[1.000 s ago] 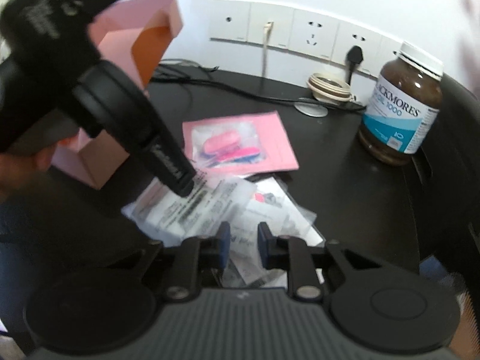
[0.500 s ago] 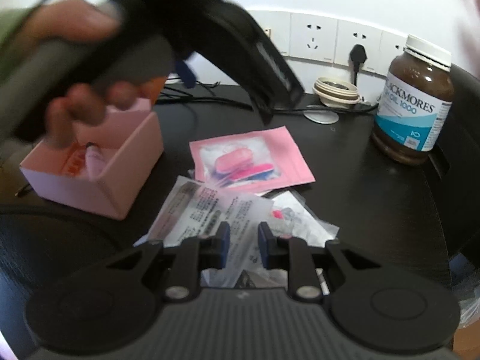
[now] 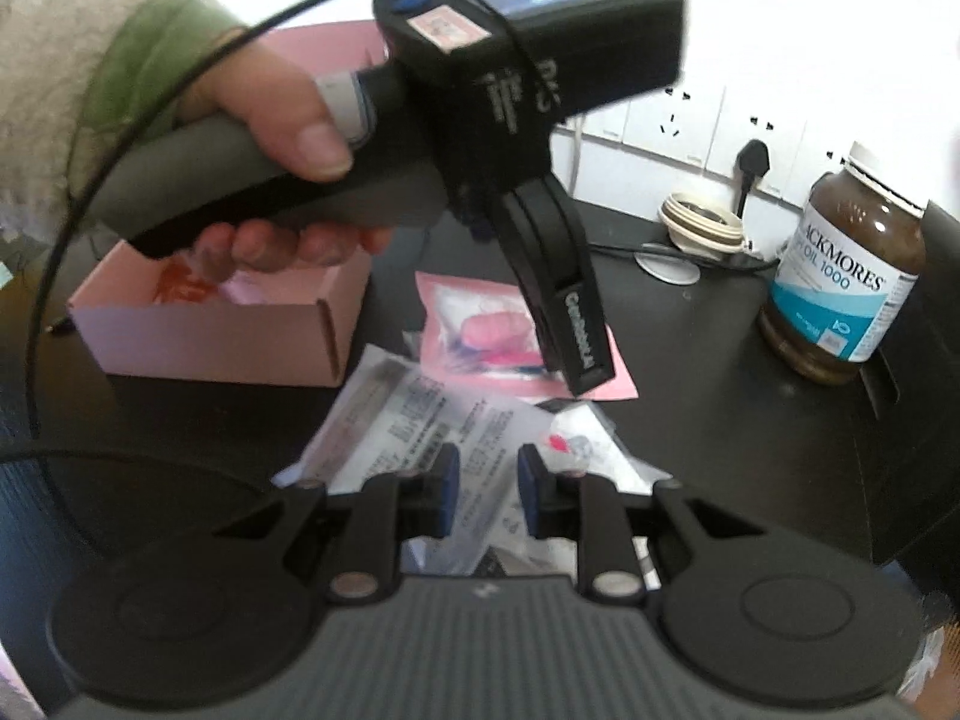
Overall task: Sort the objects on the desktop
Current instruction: 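Move the left gripper over the pink zip bag on the item pile, then grasp the pink zip bag with the left gripper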
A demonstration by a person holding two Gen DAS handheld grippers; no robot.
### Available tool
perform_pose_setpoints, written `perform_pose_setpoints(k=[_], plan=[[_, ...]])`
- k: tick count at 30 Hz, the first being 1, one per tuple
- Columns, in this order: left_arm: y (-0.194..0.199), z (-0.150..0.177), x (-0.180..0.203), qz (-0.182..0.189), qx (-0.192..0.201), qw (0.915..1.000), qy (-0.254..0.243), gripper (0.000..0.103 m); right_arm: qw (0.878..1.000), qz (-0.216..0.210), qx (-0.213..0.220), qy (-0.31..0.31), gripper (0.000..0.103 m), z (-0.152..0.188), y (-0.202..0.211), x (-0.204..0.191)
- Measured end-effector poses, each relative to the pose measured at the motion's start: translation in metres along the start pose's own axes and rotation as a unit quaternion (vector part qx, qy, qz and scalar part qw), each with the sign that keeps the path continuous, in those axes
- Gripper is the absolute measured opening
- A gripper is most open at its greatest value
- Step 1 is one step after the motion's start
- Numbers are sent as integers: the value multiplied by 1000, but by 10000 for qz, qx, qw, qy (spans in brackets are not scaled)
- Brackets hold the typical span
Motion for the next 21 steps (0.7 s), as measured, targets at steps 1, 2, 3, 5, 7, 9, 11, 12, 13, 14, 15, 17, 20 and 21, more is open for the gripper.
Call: perform_pose_setpoints(k=[1,2,3,5,7,9,11,12,13,14,15,17,20,21], plan=[[1,2,-1,111,-41,9999,103,68,10000,-17,-20,30,21,2,0,-1],[1,4,-2,133,-79,9998,139,68,10000,-25,-49,72,21,4,0,-2],[2,8,-1,154,-99,9997,133,69,9998,-6,-100,146,21,7,-2,-3],[4,16,2,247,-119,9996,112,69,9995,38,-197,257,21,12,-5,-3],[6,25,6,445,-173,9987,200,69,9996,33,-194,217,21,13,-5,-1],[9,34,8,614,-204,9973,342,69,9997,11,-217,140,21,13,-4,1],[12,41,8,738,-225,9957,504,69,9996,40,-228,191,21,14,-5,2],[14,45,8,800,-239,9948,584,67,9994,61,-234,235,21,15,-5,1],[16,48,9,847,-248,9940,651,67,9993,83,-242,277,21,15,-5,1],[18,51,9,874,-255,9933,706,65,9991,109,-252,316,21,16,-5,2],[21,54,9,907,-261,9926,769,60,9990,134,-268,346,21,16,-7,3],[27,58,8,965,-246,9911,879,55,9988,181,-285,360,21,16,-7,5],[34,66,9,1060,-256,9892,984,54,9988,216,-310,309,21,15,-7,7],[36,70,10,1044,-233,9897,951,54,9988,219,-305,307,21,14,-7,7]])
Point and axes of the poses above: each gripper's, at about its wrist camera, not at the fingertips, and y roughly against the way its jaws point, x to its right, z to its underside, the point moved 10 cm from there along -y, roughly the way its jaws point, and after that the axes turned 7 degrees about z, right-handed, at the moved point
